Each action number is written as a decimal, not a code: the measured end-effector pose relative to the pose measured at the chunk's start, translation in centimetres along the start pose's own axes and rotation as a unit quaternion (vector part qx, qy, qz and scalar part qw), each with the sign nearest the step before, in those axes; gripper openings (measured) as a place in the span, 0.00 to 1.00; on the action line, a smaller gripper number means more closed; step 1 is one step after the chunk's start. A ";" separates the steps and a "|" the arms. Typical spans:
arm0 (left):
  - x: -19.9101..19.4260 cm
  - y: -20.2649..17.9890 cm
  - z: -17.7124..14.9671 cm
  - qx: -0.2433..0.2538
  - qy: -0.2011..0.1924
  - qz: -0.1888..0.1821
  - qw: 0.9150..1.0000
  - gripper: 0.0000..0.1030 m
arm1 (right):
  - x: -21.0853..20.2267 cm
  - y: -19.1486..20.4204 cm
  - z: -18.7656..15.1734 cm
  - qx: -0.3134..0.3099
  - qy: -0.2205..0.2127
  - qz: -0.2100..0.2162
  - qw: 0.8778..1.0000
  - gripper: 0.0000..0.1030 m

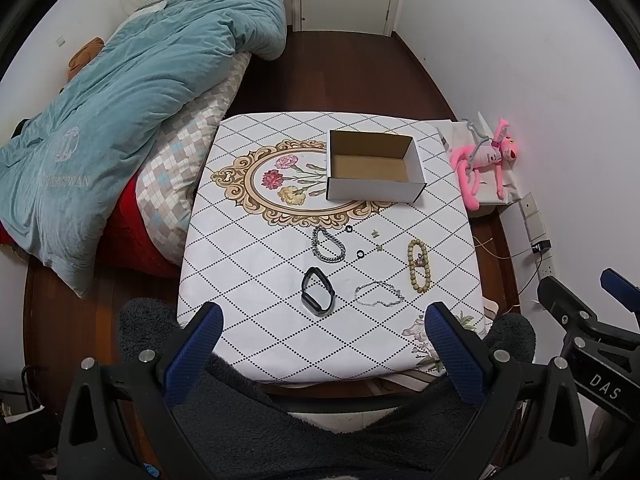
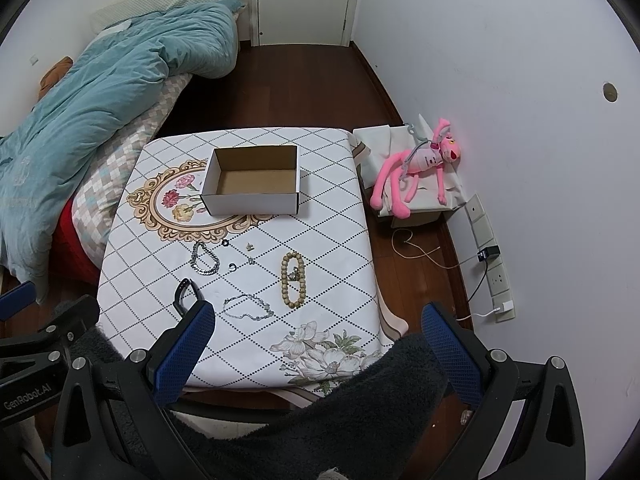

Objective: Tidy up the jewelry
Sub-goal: 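Grasp the black watch with the left tool while the right tool grasps the gold bead bracelet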

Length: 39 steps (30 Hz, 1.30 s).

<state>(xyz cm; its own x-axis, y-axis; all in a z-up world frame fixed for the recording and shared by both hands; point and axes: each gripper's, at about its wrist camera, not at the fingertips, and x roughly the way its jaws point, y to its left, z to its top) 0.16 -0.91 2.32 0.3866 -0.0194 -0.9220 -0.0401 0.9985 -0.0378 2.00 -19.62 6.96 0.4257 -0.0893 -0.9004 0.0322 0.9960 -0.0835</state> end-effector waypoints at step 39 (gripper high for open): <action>26.0 3.0 -2.7 -0.035 0.186 0.001 0.982 0.17 | 31.0 2.3 -5.0 0.019 0.178 0.039 0.983 0.09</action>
<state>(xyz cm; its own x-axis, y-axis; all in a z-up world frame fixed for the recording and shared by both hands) 7.63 1.46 -22.80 0.0247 -0.0486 -0.9985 -0.1080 0.9928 -0.0510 10.75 -20.09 -23.29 0.0842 -0.0030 -0.9964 0.0482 0.9988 0.0011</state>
